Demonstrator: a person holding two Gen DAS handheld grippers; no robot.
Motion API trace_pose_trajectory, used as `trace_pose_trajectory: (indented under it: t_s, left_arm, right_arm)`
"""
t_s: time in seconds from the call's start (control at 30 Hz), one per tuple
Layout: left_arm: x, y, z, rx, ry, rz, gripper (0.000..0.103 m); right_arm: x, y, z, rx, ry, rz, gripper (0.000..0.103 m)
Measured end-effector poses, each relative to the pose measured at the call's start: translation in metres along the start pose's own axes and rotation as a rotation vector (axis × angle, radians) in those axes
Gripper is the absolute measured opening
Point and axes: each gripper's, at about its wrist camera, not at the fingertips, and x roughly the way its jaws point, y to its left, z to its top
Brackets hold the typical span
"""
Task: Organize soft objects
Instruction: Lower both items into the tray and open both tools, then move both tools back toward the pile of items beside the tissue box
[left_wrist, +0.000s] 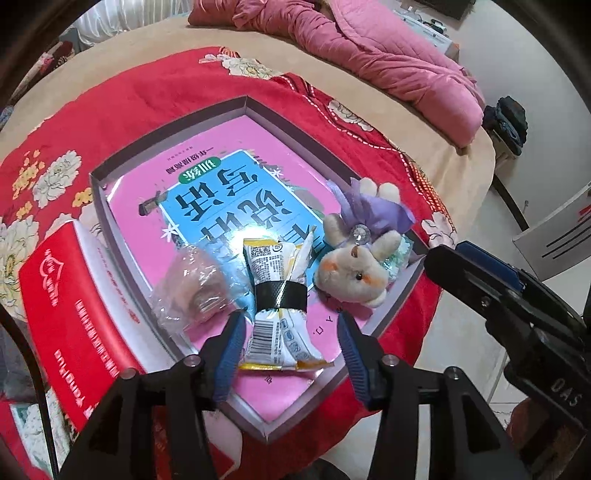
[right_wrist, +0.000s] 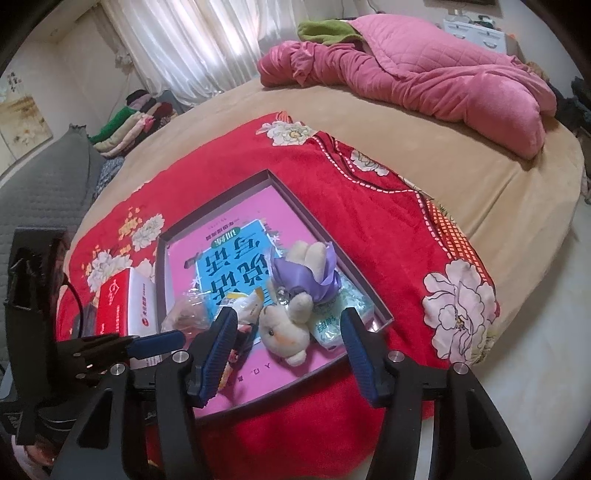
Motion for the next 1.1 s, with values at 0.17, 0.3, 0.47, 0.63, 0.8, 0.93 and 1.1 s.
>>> trace_pose_trajectory:
  t_s: [0.17, 0.3, 0.47, 0.63, 0.8, 0.93, 1.1]
  left_arm:
    - [-0.013, 0.002, -0.006, -0.005, -0.023, 0.012, 0.057]
    - [-0.024, 0.005, -0.011, -0.017, -0.040, 0.012, 0.060]
    - [-0.040, 0.010, -0.018, -0.036, -0.066, 0.013, 0.062]
    - [-0.052, 0.012, -0.026, -0.047, -0.086, 0.027, 0.063]
    - [-0.064, 0.014, -0.035, -0.045, -0.104, 0.054, 0.063]
    - [-0.074, 0.017, -0.040, -0.048, -0.120, 0.064, 0.063]
    - [-0.086, 0.021, -0.047, -0.056, -0.140, 0.068, 0.063]
  right_arm:
    - [-0.003, 0.005, -0.002, -0.011, 0.002, -0.008, 0.060]
    - [-0.005, 0.008, -0.004, -0.020, 0.006, -0.017, 0.060]
    - [-0.011, 0.013, -0.005, -0.030, -0.003, -0.030, 0.060]
    - [-0.017, 0.021, -0.007, -0.048, -0.013, -0.041, 0.061]
    - [-0.024, 0.030, -0.007, -0.070, -0.025, -0.045, 0.061]
    - [-0.032, 0.037, -0.007, -0.084, -0.042, -0.054, 0.072]
    - [-0.040, 0.048, -0.007, -0.105, -0.056, -0.061, 0.072]
